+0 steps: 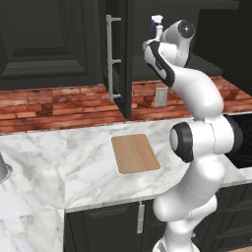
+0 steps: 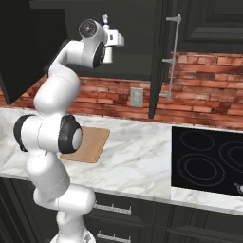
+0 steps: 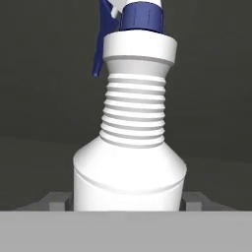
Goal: Grab the spray bottle from the cabinet, then place it next to the cutting board for sanitizing. Then grab the dish brush from the countertop next to the sink and place it next to the cutting board.
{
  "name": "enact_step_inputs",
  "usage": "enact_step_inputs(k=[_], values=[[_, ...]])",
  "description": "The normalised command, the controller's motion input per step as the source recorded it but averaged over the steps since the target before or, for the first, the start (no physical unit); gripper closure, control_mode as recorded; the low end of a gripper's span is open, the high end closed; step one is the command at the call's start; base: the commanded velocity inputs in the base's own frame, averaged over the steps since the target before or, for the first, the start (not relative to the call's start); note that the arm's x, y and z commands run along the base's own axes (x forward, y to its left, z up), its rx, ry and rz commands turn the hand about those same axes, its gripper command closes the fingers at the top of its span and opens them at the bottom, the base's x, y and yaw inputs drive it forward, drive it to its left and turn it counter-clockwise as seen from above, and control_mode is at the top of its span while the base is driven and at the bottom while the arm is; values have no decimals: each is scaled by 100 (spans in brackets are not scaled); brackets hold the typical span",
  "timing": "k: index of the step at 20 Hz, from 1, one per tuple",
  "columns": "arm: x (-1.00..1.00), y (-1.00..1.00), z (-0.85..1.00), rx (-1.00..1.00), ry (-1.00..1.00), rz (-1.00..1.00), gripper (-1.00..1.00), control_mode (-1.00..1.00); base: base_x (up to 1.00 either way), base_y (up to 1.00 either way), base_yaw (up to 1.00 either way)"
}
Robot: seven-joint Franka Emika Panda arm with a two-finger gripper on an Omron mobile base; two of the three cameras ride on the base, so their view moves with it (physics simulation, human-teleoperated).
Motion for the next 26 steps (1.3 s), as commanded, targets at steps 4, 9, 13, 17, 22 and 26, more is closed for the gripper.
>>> enact_step_inputs(k=[4,9,13,17,22,26], values=[[-70,0,0,0,0,0,100,-100,0,0,0],[-55,0,-5,2,2,0,100,-100,0,0,0],[-47,1,-14,0,16,-3,100,-100,0,0,0],[-90,0,0,0,12,0,100,-100,0,0,0],[-100,0,0,0,8,0,100,-100,0,0,0],[-100,0,0,0,7,0,100,-100,0,0,0]])
